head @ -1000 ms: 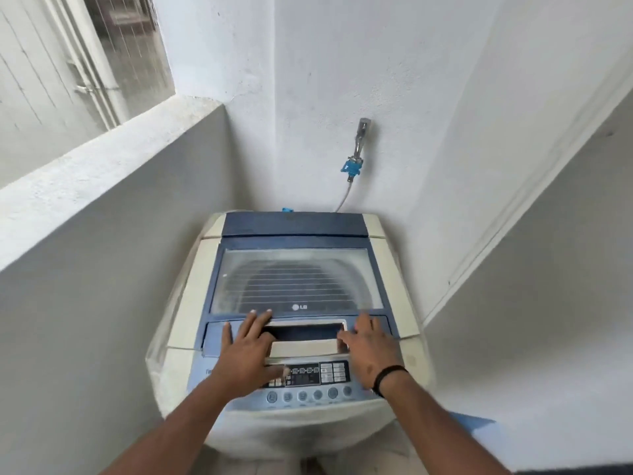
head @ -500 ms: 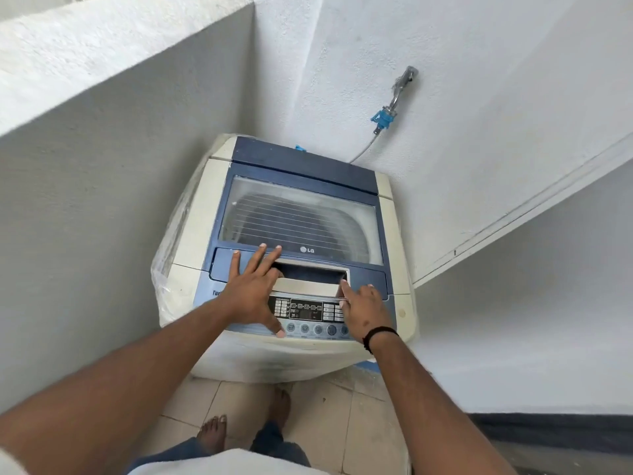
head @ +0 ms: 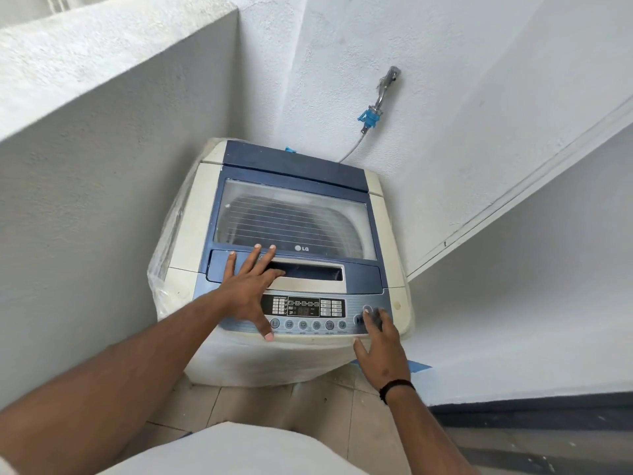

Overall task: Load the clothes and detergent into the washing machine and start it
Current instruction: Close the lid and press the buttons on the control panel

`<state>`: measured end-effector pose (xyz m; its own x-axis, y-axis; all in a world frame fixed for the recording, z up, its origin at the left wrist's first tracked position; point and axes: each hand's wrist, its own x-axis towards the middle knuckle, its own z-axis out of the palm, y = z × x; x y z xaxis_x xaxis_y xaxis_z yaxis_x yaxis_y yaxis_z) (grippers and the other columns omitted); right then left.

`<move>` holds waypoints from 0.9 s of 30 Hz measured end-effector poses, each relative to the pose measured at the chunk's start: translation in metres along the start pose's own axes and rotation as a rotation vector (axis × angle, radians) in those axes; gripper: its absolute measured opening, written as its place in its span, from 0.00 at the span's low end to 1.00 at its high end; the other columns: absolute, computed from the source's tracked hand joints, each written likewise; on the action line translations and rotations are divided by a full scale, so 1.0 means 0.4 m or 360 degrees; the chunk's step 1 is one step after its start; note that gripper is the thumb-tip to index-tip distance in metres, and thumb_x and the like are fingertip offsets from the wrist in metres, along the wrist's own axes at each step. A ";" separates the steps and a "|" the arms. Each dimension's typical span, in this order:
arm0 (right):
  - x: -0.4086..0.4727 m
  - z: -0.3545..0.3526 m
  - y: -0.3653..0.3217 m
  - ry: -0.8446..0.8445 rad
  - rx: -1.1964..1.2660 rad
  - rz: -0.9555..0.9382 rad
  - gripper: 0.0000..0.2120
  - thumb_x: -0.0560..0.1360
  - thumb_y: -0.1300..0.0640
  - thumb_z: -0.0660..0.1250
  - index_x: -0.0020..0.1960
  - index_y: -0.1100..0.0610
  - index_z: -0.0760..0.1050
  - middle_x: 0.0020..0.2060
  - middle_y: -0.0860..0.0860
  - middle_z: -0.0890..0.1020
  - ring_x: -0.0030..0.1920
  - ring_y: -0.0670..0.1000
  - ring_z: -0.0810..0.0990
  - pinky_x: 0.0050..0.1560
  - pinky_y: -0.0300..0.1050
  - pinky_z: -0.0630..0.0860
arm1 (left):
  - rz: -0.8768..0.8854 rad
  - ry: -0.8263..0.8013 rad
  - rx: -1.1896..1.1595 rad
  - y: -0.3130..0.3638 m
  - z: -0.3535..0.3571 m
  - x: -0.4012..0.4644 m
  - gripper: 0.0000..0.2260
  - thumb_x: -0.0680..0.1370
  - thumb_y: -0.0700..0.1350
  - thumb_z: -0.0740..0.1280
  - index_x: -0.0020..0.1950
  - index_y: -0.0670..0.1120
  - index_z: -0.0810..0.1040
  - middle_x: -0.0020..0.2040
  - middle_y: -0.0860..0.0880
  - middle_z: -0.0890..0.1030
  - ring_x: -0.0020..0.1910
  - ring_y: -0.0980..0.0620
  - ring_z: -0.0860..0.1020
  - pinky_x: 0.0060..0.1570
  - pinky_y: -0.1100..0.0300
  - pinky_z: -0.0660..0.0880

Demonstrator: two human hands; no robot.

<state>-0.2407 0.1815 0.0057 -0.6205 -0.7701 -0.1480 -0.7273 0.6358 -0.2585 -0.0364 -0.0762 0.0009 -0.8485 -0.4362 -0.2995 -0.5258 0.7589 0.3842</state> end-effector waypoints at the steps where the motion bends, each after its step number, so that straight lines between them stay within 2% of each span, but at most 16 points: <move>1: -0.010 0.002 0.017 0.0019 0.0004 0.0048 0.32 0.77 0.52 0.68 0.78 0.50 0.61 0.77 0.52 0.56 0.76 0.53 0.59 0.74 0.45 0.62 | -0.0001 -0.0010 0.0001 -0.001 -0.001 0.001 0.63 0.52 0.75 0.75 0.81 0.57 0.52 0.79 0.52 0.28 0.74 0.48 0.22 0.70 0.34 0.26; 6: -0.028 0.007 0.056 0.0024 -0.0122 0.0094 0.36 0.77 0.49 0.69 0.79 0.53 0.57 0.79 0.55 0.56 0.77 0.55 0.58 0.77 0.47 0.58 | -0.0017 -0.0032 0.0078 -0.001 0.002 0.002 0.65 0.51 0.74 0.77 0.81 0.57 0.50 0.78 0.52 0.27 0.74 0.46 0.21 0.69 0.32 0.27; 11: 0.008 -0.009 0.024 -0.0024 -0.0211 0.0101 0.39 0.77 0.42 0.67 0.80 0.45 0.50 0.70 0.57 0.62 0.69 0.57 0.64 0.71 0.49 0.68 | -0.0011 -0.0058 0.0144 0.004 0.004 -0.001 0.67 0.50 0.74 0.77 0.81 0.56 0.47 0.78 0.51 0.25 0.73 0.45 0.21 0.69 0.31 0.27; 14: 0.020 -0.007 0.014 -0.0056 -0.0288 0.0111 0.39 0.77 0.38 0.64 0.80 0.45 0.47 0.67 0.58 0.63 0.67 0.57 0.64 0.69 0.50 0.69 | -0.0016 -0.0052 0.0142 0.005 0.002 -0.001 0.68 0.49 0.73 0.77 0.81 0.56 0.48 0.78 0.51 0.25 0.73 0.45 0.21 0.68 0.32 0.26; 19: 0.013 0.004 0.024 -0.0039 -0.0292 0.0098 0.38 0.77 0.39 0.64 0.80 0.44 0.48 0.70 0.57 0.60 0.69 0.57 0.61 0.69 0.51 0.70 | -0.0014 -0.0028 0.0136 0.004 0.003 -0.001 0.67 0.49 0.74 0.77 0.81 0.57 0.49 0.78 0.51 0.26 0.74 0.46 0.21 0.69 0.32 0.27; 27: -0.006 0.022 0.014 -0.0051 -0.0277 0.0120 0.40 0.77 0.40 0.64 0.81 0.44 0.45 0.75 0.61 0.53 0.75 0.61 0.54 0.72 0.54 0.66 | -0.0015 -0.0028 0.0131 0.008 0.000 -0.006 0.67 0.50 0.73 0.77 0.81 0.57 0.49 0.78 0.51 0.26 0.74 0.45 0.22 0.69 0.33 0.27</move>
<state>-0.2406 0.1865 -0.0038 -0.6675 -0.7195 -0.1919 -0.7206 0.6891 -0.0773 -0.0362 -0.0728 0.0028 -0.8421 -0.4353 -0.3184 -0.5263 0.7923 0.3086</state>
